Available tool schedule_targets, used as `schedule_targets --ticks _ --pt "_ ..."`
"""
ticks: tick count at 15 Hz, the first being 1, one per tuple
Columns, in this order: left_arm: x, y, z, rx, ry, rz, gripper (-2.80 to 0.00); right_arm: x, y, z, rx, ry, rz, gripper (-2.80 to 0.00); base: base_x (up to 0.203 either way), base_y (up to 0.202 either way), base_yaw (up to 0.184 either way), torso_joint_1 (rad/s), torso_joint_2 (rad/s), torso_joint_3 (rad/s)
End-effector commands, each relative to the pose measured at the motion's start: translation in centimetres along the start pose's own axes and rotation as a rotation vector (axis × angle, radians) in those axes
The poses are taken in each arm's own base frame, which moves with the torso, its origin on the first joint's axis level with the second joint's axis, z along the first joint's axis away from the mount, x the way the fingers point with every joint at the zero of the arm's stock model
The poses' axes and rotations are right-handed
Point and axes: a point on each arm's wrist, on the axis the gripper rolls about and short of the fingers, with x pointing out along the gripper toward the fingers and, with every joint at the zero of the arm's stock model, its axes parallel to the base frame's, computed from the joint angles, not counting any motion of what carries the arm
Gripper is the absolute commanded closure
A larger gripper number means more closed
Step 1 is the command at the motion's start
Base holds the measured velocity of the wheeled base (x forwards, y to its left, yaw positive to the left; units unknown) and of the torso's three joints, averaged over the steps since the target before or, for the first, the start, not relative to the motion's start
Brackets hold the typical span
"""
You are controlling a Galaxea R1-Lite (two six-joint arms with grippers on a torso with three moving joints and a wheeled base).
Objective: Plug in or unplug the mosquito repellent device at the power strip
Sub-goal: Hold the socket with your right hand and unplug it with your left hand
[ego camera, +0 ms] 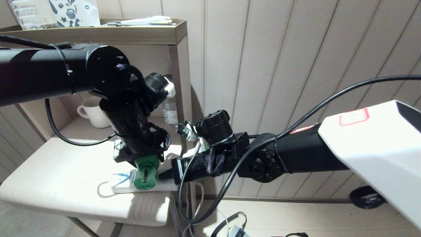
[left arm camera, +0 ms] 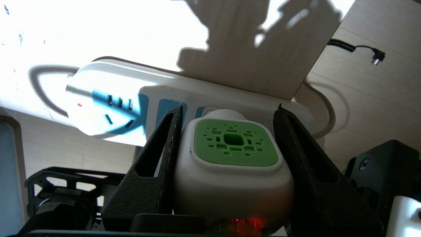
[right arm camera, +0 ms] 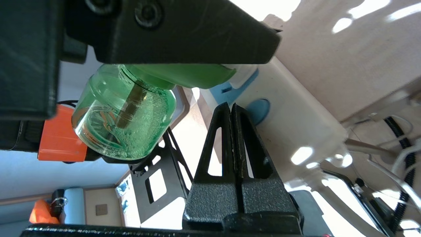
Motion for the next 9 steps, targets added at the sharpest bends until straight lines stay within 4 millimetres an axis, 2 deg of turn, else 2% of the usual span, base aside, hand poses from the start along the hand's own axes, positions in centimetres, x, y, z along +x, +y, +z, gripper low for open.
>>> schedule_targets --ticks 1,4,9 --pt "-0.1 0.1 -0.1 -0.002 0.003 0.006 0.00 0.4 -0.9 -0.6 0.023 0.023 -0.013 0.00 0.000 0.000 0.000 0.000 0.00 0.000" --pt "-0.4 0.2 -0.1 -0.004 -0.013 0.010 0.00 0.9 -2.1 -1.4 0.040 0.036 -0.026 0.00 0.000 0.000 0.000 0.000 0.00 0.000" --pt "-1.7 0.6 -0.2 0.001 -0.060 0.001 0.00 1.1 -2.5 -2.0 0.041 0.029 -0.024 0.00 0.000 0.000 0.000 0.000 0.00 0.000"
